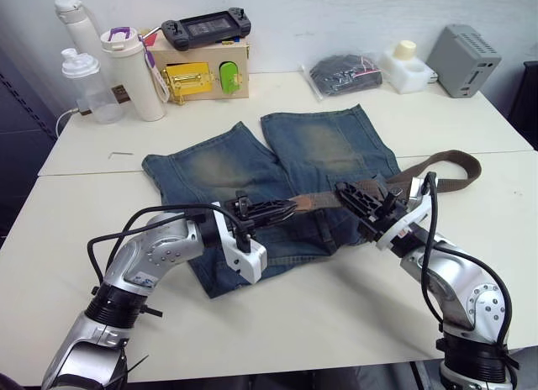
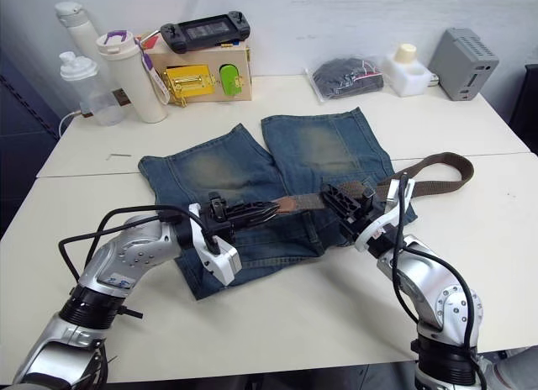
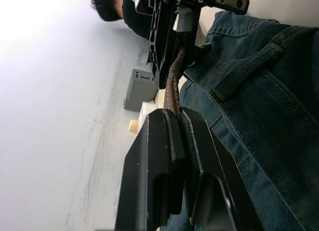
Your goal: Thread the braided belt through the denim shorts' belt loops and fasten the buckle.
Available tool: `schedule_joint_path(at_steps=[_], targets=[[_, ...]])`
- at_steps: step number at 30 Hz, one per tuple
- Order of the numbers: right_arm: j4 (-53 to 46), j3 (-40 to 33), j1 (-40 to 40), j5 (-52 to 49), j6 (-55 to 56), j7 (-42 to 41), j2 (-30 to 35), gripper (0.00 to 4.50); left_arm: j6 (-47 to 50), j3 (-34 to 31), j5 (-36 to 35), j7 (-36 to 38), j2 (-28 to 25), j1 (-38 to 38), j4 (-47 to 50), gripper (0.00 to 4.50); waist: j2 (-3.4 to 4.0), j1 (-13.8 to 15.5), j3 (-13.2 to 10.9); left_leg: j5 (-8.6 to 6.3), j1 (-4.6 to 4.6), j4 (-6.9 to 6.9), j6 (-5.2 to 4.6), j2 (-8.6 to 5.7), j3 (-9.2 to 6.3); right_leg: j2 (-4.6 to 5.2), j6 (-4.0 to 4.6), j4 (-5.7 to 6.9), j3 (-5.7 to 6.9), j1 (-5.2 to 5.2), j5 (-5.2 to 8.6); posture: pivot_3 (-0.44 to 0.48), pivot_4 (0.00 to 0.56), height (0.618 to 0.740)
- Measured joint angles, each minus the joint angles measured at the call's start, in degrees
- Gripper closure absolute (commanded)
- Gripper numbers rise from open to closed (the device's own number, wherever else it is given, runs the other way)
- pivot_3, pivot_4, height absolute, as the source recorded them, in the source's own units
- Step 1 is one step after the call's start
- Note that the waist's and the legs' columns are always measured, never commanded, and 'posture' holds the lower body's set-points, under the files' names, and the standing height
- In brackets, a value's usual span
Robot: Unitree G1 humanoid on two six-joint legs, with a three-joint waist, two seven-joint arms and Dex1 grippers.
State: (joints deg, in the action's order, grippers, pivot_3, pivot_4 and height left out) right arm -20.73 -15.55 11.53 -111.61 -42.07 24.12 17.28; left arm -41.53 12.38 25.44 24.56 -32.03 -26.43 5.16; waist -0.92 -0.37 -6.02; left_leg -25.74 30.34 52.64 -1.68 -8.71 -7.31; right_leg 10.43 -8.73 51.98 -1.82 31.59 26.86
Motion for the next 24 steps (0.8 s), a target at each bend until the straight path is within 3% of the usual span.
schedule_joint_path(at_steps=[1,3,8,12,17,24], targets=[[0.0,0.0,0.1,0.0,0.2,0.3,-0.2,4.47,0.1,0.0,-0.1,0.2,0.0,0.0,-0.1,4.5,0.0,0.0,0.0,0.0,0.0,0.0,0.0,0.0,0.0,0.0,0.0,0.0,0.0,0.0,0.0,0.0,0.15,0.645],[-0.3,0.0,0.7,0.0,0.9,0.7,-1.0,4.5,0.5,0.1,-0.7,0.9,-0.3,0.0,-0.4,3.68,0.01,-0.1,0.0,0.0,-0.01,-0.01,0.0,0.0,0.0,0.0,0.0,0.0,0.0,0.0,0.0,0.0,0.15,0.645],[0.5,-2.5,0.7,-0.1,0.8,-0.9,2.3,4.5,9.1,0.2,-11.6,7.3,-0.5,3.3,0.6,1.65,0.04,0.0,0.0,0.0,-0.01,-0.02,0.0,-0.05,-0.02,0.01,0.0,0.0,-0.02,0.01,0.0,0.0,0.15,0.645],[4.6,-7.1,-1.1,-0.1,-3.1,-6.7,11.2,4.5,15.0,-0.1,-19.3,11.4,-1.8,7.7,3.3,1.65,0.08,0.1,0.0,0.0,0.0,-0.03,-0.01,-0.07,-0.07,0.01,0.0,-0.03,-0.02,-0.01,0.0,0.0,0.15,0.645],[9.3,-9.3,-3.1,3.1,-10.1,-21.3,21.8,4.5,23.6,-1.7,-27.5,15.8,-4.1,14.3,9.2,1.65,0.16,0.0,0.0,0.01,-0.03,-0.15,-0.02,0.01,0.03,0.02,0.0,-0.14,-0.04,-0.02,0.0,0.0,0.15,0.645],[8.9,-7.0,-4.5,18.1,-10.3,-36.5,22.7,4.5,29.4,-3.6,-29.6,16.2,-4.2,17.1,13.3,1.65,0.15,0.4,0.0,0.05,-0.07,-0.17,-0.09,0.02,0.07,0.02,0.0,-0.37,-0.04,-0.18,0.0,0.0,0.15,0.645]])
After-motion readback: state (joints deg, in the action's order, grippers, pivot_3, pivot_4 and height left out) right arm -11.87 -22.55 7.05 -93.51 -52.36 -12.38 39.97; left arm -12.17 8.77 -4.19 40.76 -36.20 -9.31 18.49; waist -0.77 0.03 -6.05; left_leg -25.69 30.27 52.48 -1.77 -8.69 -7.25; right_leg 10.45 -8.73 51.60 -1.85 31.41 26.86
